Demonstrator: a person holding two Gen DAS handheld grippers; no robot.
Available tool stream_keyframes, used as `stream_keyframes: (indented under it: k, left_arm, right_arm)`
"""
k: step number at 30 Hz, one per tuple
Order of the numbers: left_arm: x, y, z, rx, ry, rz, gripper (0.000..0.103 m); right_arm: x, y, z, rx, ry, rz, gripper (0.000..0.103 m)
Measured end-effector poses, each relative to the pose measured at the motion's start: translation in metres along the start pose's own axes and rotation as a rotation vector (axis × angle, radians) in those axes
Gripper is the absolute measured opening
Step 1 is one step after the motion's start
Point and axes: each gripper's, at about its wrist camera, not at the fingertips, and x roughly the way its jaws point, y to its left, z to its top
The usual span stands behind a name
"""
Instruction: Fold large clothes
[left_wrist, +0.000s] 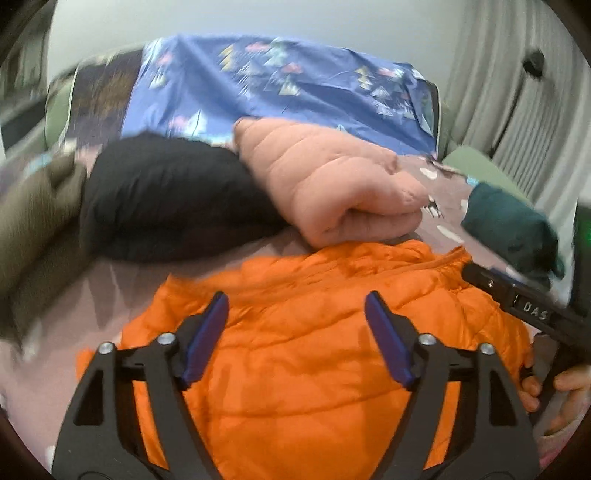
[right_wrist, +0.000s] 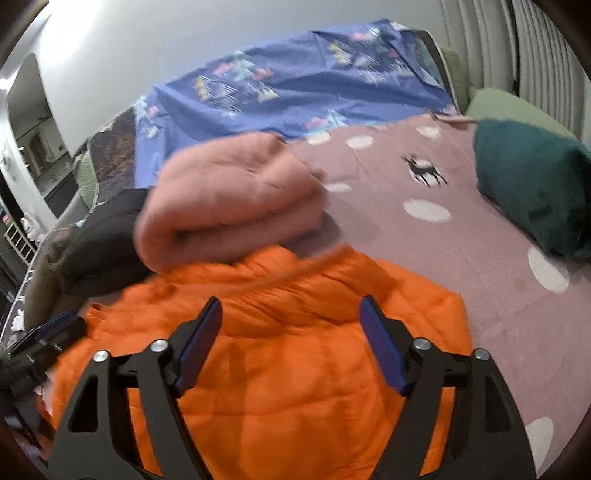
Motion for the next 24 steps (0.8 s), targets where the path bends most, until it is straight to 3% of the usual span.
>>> stream_keyframes:
  k: [2,4,5,7,11,24]
  left_arm:
    - [0.016,-0.013,-0.002,0.042,0.028,0.047,0.079]
    - [0.053,-0.012,-0.017,0.031,0.113,0.07,0.084]
    - [0.064,-0.008,-0.021,0.015,0.137,0.067,0.085]
    - [0.074,0.006,-0.024,-0.054,0.142,0.012,0.085]
    - [0.077,-0.001,-0.027,0.0,0.137,0.051,0.086]
    - [0.082,-0.002,-0.031,0.01,0.122,0.071,0.086]
  right_arm:
    - [0.015,0.011,-0.004,-0.042,0.037,-0.012,0.082]
    - [0.048,0.011,-0.019,-0.048,0.126,-0.043,0.083]
    - [0.057,0.006,-0.025,-0.028,0.13,-0.038,0.085]
    - [0.061,0.001,-0.025,-0.015,0.124,-0.022,0.085]
    - [0.064,0.007,-0.028,-0.055,0.116,-0.056,0.087]
    - [0.07,0.012,-0.032,-0.102,0.103,-0.116,0.089]
